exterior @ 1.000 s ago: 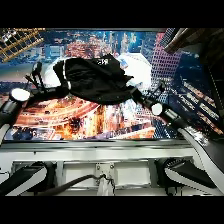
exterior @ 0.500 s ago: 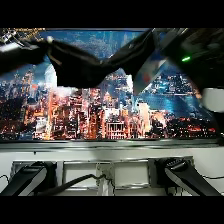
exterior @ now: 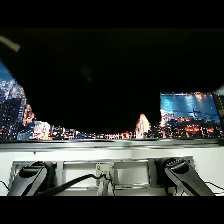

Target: Fold the clothes and pants, and hang the long-sleeved shirts on hangers.

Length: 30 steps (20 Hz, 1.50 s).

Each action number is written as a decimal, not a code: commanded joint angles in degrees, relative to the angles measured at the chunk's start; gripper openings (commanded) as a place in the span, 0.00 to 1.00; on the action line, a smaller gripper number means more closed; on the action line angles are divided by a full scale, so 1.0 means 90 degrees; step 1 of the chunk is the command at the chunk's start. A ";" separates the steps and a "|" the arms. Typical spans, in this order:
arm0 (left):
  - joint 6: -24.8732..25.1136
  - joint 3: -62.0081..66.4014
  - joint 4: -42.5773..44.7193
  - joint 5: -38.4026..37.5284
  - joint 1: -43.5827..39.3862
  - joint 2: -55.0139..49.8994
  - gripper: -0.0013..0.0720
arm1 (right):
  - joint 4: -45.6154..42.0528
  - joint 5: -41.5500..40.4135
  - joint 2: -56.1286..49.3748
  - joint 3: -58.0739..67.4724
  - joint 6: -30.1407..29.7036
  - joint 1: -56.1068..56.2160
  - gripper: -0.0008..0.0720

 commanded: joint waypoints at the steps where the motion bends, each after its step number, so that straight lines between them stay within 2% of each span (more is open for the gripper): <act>1: -0.0070 0.0080 0.0019 -0.0177 -0.0002 0.0338 0.03 | -0.0211 0.0719 0.0087 0.0527 -0.0005 -0.0002 0.05; 6: -0.0070 0.0073 0.0083 -0.0534 -0.0002 -0.0415 0.02 | -0.0714 0.1394 -0.0682 0.0525 -0.0015 -0.0002 0.05; 9: -0.0073 0.0070 0.0566 -0.0981 -0.0002 -0.1367 0.02 | -0.0835 0.1807 -0.1729 0.0525 -0.0301 -0.0002 0.05; 11: -0.0073 -0.0044 0.1039 -0.1071 -0.0002 -0.2237 0.02 | -0.0906 0.1749 -0.2550 0.0525 -0.0549 -0.0002 0.05; 14: -0.0311 -0.0182 0.1868 -0.0233 -0.0002 -0.3713 0.02 | -0.1013 0.0933 -0.3871 0.0527 -0.0770 -0.0002 0.05; 17: -0.0355 -0.0180 0.1870 0.0852 -0.0002 -0.4881 0.02 | -0.0823 0.0019 -0.5054 0.0527 -0.0767 -0.0002 0.05; 19: -0.0352 -0.0180 0.1872 0.1336 -0.0005 -0.5314 0.02 | -0.0726 0.0010 -0.5501 0.0525 -0.0767 0.0000 0.05; 21: -0.0355 -0.0182 0.2013 0.1260 -0.0002 -0.5459 0.02 | -0.0758 0.0498 -0.5627 0.0505 -0.0772 0.0005 0.05; 23: -0.0457 -0.0206 0.2652 0.1042 -0.0002 -0.5428 0.02 | -0.0772 0.1382 -0.5622 0.0498 -0.0782 0.0005 0.04; 26: -0.1634 -0.0549 0.3937 0.0877 0.0012 -0.5161 0.02 | -0.0950 0.2705 -0.5513 0.0347 -0.0940 0.0160 0.04; 27: -0.1853 -0.0736 0.4228 0.0639 0.0010 -0.5068 0.02 | -0.1066 0.2982 -0.5418 0.0182 -0.0954 0.0253 0.04; 30: -0.1865 -0.1542 0.4369 0.0053 0.0010 -0.4758 0.02 | -0.1086 0.3259 -0.4923 -0.0763 -0.0913 0.0576 0.04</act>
